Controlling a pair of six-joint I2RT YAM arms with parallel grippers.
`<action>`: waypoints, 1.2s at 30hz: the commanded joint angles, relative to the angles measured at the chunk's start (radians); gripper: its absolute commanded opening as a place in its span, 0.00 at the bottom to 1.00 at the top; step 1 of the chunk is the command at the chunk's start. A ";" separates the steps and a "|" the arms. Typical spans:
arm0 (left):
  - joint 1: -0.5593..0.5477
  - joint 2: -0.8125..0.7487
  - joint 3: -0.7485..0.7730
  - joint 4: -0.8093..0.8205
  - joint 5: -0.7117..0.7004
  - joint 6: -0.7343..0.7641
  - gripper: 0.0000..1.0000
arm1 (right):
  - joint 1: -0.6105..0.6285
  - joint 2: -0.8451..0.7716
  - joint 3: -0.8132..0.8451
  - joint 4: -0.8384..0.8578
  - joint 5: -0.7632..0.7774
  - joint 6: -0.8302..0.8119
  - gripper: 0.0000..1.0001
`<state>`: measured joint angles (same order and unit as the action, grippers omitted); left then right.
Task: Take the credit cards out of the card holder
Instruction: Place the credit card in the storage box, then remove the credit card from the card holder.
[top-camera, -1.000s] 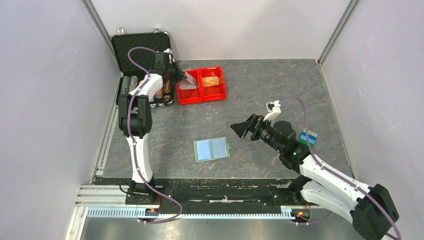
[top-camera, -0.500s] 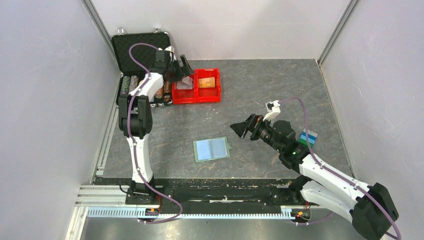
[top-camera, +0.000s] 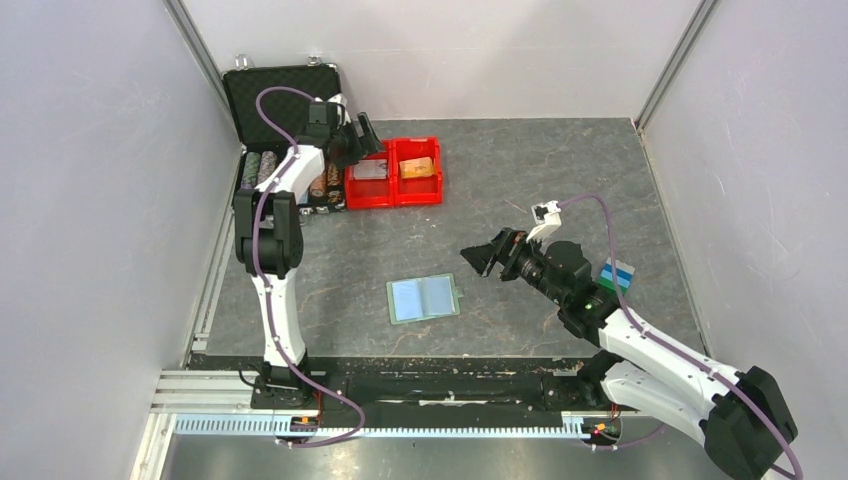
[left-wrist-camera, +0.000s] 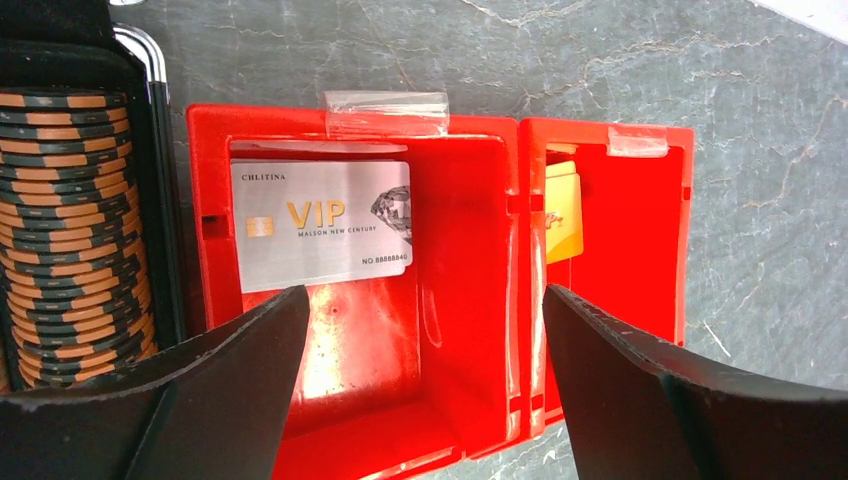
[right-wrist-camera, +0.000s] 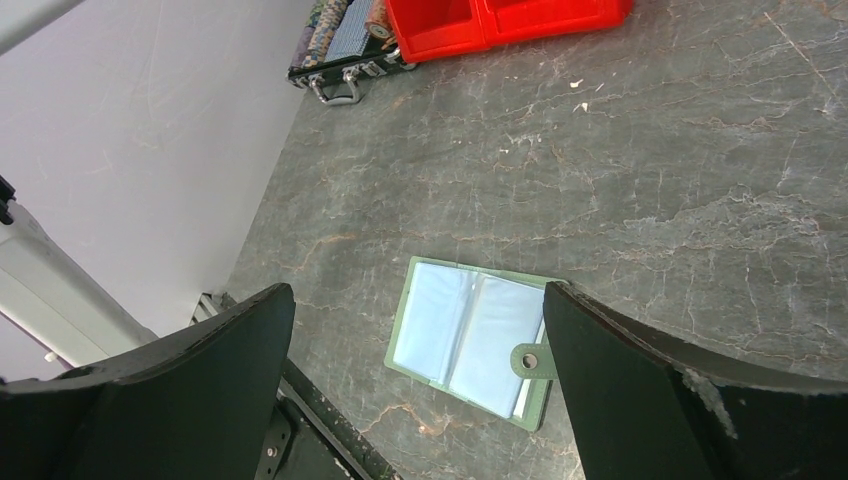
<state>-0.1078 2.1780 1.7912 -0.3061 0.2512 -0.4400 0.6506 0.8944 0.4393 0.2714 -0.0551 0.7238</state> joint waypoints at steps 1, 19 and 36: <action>0.003 -0.109 -0.013 0.012 0.041 0.042 0.91 | -0.002 -0.009 0.030 0.022 -0.007 -0.011 0.98; -0.033 -0.615 -0.425 -0.180 0.200 -0.055 0.75 | 0.001 0.155 0.128 -0.208 -0.060 -0.180 0.99; -0.166 -1.220 -1.162 -0.153 0.360 -0.149 0.69 | 0.216 0.407 0.239 -0.260 0.041 -0.166 0.74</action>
<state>-0.2260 1.0283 0.6758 -0.5362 0.5762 -0.5022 0.8188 1.2675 0.5911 0.0048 -0.0753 0.5678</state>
